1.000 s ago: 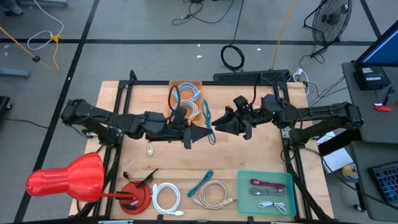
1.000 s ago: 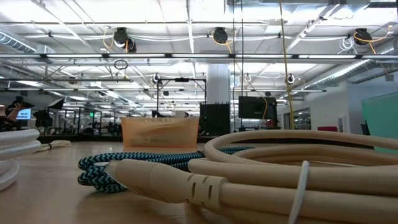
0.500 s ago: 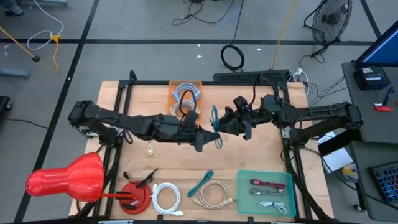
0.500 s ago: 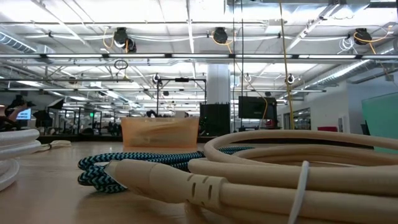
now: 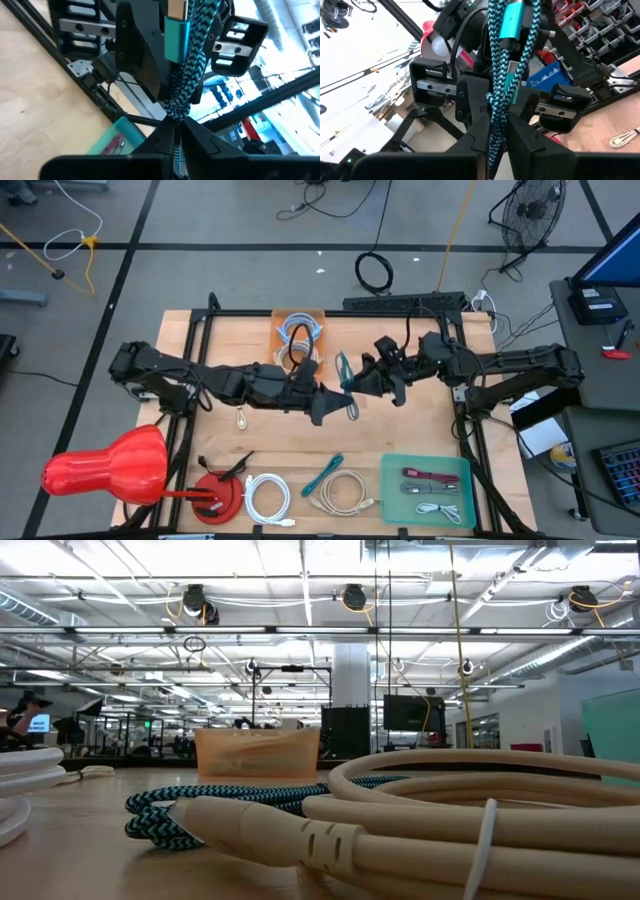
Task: Pick & Place USB Port
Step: Put the top blue patterned usb cable into the grin bin
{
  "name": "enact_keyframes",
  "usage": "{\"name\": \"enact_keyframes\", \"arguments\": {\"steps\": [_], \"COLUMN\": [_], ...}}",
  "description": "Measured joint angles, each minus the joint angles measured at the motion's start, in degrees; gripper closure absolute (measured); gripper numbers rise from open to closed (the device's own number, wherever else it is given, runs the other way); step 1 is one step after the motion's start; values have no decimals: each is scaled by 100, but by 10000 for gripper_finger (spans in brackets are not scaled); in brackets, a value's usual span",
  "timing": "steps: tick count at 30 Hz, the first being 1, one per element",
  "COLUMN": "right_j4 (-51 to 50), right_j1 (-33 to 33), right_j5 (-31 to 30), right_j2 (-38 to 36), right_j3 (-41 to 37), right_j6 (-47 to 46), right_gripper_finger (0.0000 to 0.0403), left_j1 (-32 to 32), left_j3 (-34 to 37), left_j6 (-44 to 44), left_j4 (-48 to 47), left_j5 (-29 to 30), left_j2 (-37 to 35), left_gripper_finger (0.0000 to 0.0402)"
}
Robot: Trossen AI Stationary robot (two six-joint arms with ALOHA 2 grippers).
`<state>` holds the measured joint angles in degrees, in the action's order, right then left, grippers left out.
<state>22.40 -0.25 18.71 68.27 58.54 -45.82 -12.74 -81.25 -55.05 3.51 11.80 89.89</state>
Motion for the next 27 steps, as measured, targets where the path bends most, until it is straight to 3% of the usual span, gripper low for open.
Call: {"name": "enact_keyframes", "arguments": {"steps": [14, 21, 27], "right_j4": [-208, -332, -1172], "right_j1": [169, 416, 804], "right_j5": [393, 913, 1602], "right_j2": [-14, -232, -604], "right_j3": [0, 0, 0], "right_j6": [-282, -553, -919], "right_gripper_finger": [377, 377, 377], "left_j1": [-299, -395, -421], "left_j3": [3, 4, 0], "left_j6": [116, 216, 437], "left_j4": [-45, -22, -99], "left_j5": [-530, -759, -882], "left_j2": [-79, -204, -495], "left_gripper_finger": [296, 289, 289]}}
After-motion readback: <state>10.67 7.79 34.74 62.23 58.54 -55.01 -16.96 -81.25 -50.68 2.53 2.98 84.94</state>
